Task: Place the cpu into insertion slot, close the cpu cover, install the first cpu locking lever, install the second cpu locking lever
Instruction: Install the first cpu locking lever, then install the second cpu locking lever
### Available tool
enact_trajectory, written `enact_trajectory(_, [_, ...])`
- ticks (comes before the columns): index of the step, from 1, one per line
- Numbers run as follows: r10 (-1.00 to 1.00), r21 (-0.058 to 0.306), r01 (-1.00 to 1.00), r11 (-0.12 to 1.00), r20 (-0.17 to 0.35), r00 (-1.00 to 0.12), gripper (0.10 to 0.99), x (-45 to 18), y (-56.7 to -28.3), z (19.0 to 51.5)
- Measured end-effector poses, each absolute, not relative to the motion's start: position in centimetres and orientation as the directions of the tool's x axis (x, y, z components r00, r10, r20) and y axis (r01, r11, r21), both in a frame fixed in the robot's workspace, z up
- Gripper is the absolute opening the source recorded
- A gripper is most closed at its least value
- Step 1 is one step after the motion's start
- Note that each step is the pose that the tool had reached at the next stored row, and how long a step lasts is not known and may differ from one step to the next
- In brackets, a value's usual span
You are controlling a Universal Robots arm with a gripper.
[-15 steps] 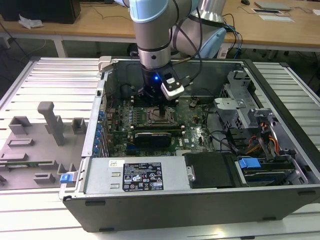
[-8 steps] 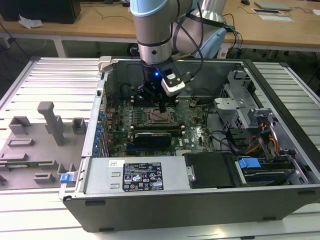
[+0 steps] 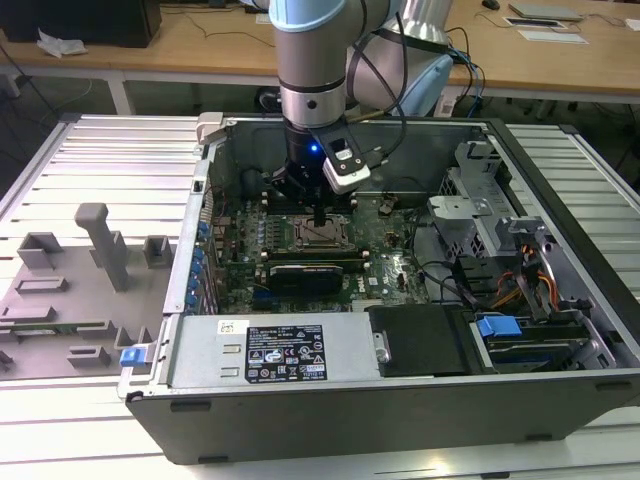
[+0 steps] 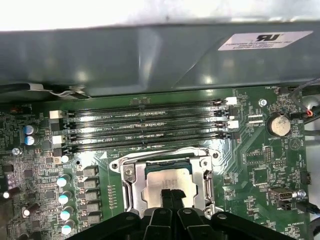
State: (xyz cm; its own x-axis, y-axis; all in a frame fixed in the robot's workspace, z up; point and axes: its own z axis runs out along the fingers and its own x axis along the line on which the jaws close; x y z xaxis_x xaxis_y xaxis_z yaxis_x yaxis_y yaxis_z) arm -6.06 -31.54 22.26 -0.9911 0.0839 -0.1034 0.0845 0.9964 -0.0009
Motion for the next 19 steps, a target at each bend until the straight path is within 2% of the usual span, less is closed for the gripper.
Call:
enact_trajectory(7, [0.084,-0.001,0.084,0.996,-0.103,-0.991,0.106,-6.1,-31.5,23.7])
enact_trajectory(19, [0.084,-0.001,0.084,0.996,-0.103,-0.991,0.106,-6.1,-31.5,23.8])
